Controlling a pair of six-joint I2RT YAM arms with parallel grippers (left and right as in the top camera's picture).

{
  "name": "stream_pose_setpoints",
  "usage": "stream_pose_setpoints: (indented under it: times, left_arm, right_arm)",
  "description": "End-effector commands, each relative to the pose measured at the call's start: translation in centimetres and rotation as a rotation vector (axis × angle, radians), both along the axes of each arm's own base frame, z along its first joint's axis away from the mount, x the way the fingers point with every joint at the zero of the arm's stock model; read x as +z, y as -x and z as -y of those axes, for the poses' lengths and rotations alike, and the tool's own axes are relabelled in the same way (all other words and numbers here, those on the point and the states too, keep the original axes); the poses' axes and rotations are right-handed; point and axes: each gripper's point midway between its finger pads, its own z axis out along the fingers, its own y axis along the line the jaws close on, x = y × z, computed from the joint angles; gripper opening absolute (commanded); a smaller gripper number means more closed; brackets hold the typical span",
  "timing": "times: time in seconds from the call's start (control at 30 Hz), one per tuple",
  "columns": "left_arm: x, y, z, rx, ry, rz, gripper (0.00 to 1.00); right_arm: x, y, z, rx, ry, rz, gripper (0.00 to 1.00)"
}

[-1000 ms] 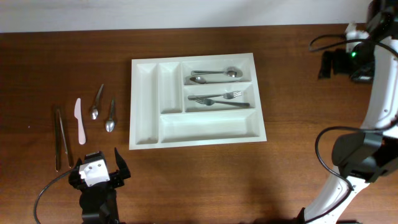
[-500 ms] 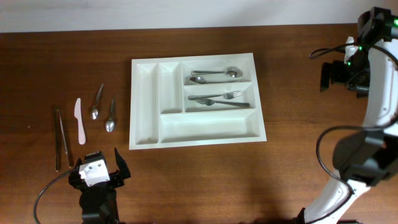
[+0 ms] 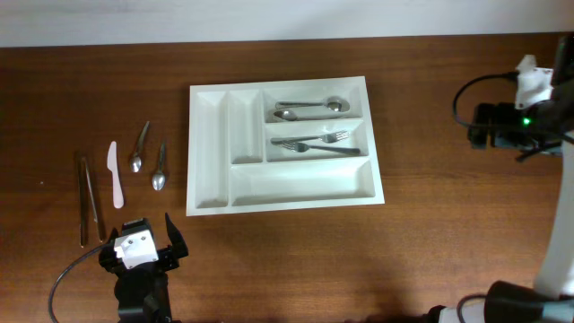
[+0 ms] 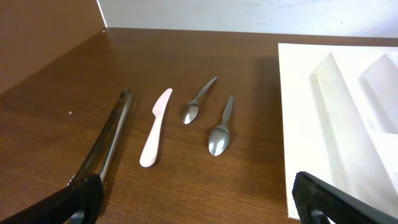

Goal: Pack container
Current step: 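Withdraw the right gripper to the right edge of the table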

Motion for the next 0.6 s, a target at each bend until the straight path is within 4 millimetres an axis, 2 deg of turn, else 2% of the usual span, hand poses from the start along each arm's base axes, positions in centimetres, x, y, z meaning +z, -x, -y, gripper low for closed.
stream_pose_setpoints:
  times: [0.0,0.07,0.27,0.47,0.57]
  left_arm:
    - [-0.2,0.1,-0.2,0.012,0.007,-0.003,0.99]
    - [-0.2,0.1,-0.2,0.013,0.007,-0.004,0.99]
    - [0.0,0.0,-0.2,0.012,0.008,0.004,0.99]
    - [2.6,-0.2,0.0,0.003,0.01,0.079,0.99]
    - [3.3,-0.1,0.0,0.003,0.009,0.094,0.99]
  right_arm:
    - [-3.0,-1.5,0.0,0.138,0.012,-0.045,0.99]
    - [-4.0,-2.2,0.6,0.17,0.029,-0.064,0.98]
    - [-6.6,-2.8,3.5,0.12,0.095,-0.15,0.99]
    - [-8.7,-3.3,6.7,0.048,0.105,-0.182,0.99]
    - [-9.1,-3.1,7.3,0.026,0.088,-0.188,0.99]
